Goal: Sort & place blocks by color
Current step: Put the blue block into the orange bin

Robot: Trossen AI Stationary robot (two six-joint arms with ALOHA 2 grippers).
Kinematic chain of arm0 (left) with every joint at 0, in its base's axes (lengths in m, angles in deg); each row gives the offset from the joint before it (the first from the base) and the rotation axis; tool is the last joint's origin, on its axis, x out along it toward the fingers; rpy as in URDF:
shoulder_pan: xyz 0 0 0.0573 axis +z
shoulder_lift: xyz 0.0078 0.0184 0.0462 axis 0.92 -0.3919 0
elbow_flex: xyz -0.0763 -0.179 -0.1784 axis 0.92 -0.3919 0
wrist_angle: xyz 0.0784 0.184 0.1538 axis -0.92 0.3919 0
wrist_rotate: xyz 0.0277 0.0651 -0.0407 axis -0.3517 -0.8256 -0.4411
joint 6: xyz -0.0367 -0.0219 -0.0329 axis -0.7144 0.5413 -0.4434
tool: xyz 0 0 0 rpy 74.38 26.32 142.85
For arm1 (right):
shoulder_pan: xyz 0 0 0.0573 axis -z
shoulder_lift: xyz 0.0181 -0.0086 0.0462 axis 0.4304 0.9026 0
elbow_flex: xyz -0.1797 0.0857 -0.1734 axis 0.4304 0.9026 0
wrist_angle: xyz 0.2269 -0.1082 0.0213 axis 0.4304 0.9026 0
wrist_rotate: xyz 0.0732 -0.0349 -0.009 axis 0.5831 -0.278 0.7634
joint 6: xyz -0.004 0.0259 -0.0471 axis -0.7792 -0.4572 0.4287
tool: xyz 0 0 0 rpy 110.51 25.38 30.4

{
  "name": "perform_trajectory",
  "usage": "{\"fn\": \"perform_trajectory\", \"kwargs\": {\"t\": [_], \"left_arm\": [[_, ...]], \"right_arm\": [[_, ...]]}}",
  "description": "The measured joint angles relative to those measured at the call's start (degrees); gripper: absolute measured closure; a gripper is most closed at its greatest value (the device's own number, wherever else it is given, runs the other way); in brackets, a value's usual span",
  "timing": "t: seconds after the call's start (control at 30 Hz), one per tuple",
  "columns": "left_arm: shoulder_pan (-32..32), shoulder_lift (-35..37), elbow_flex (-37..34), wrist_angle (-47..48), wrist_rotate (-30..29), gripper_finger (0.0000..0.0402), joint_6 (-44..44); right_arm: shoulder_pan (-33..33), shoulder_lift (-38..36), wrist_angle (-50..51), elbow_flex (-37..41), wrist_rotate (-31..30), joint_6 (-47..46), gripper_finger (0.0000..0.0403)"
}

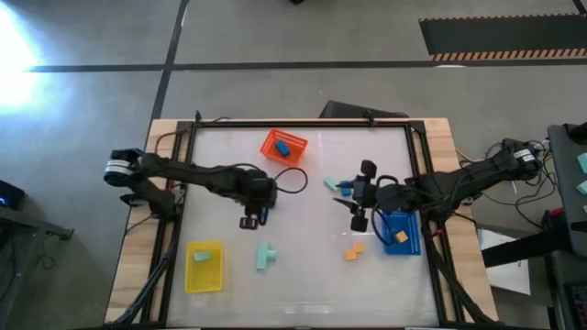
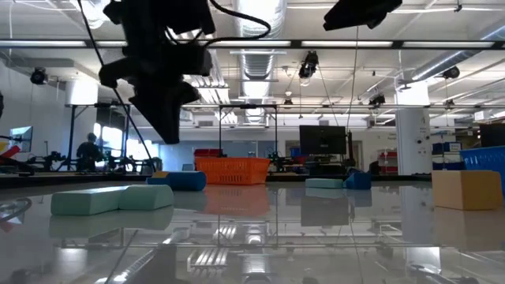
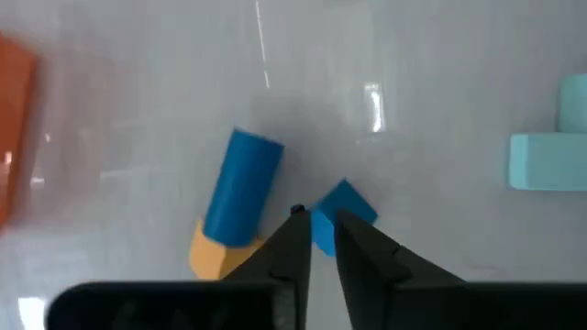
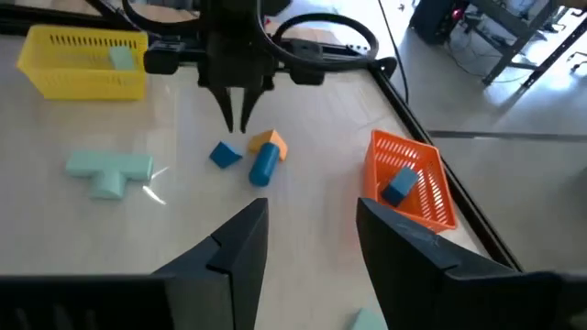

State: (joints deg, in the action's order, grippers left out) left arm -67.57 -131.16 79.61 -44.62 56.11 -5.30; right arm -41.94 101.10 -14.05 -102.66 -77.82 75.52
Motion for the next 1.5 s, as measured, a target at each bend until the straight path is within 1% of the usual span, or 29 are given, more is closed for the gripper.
{"fn": "perform_trajectory", "kwargs": {"t": [0.1, 0.27, 0.33, 0.43, 0.5, 1.03, 1.17, 1.33, 1.37, 1.5], "left_arm": [[0.93, -2.35, 0.56, 0.08, 0.21, 0.0322, 3.86], [2.49, -4.31, 0.55, -0.21, -0.07, 0.0249, 5.97], [2.94, -4.91, 0.54, -2.27, -1.12, 0.0224, 7.08], [3.47, -5.53, 0.54, -4.7, -2.01, 0.0201, 9.21], [3.71, -6.01, 0.56, -6.21, -2.0, 0.0195, 10.32], [4.35, -13.01, 0.49, -8.22, -1.82, 0.0196, 11.38], [4.35, -13.2, 0.49, -8.59, -1.82, 0.022, 11.38], [4.4, -12.97, 0.49, -8.64, -2.53, 0.0282, 11.67], [4.42, -12.83, 0.49, -8.59, -2.54, 0.0289, 11.65], [4.42, -12.57, 1.88, -6.21, -2.66, 0.0289, 11.49]], "right_arm": [[0.0, 0.0, -0.03, 1.14, 0.05, 0.06, 0.0229], [0.0, -0.07, -0.42, 3.52, 0.01, 0.35, 0.0205], [0.0, -0.73, -0.33, 3.73, -0.06, 0.32, 0.0198], [0.0, -1.91, -0.97, 3.74, -0.16, 0.3, 0.0189], [0.0, -2.39, -0.85, 3.74, -0.16, 0.28, 0.0187], [0.0, -2.91, -0.88, 4.22, -0.16, 0.3, 0.0186], [0.0, -2.91, -0.87, 4.24, -0.17, 0.33, 0.0186], [0.0, -2.89, -0.88, 4.28, -0.18, 1.02, 0.0186], [0.0, -2.89, -0.86, 4.35, -0.18, 1.02, 0.0186], [0.0, -2.89, -0.86, 4.95, -0.18, 1.08, 0.0186]]}}
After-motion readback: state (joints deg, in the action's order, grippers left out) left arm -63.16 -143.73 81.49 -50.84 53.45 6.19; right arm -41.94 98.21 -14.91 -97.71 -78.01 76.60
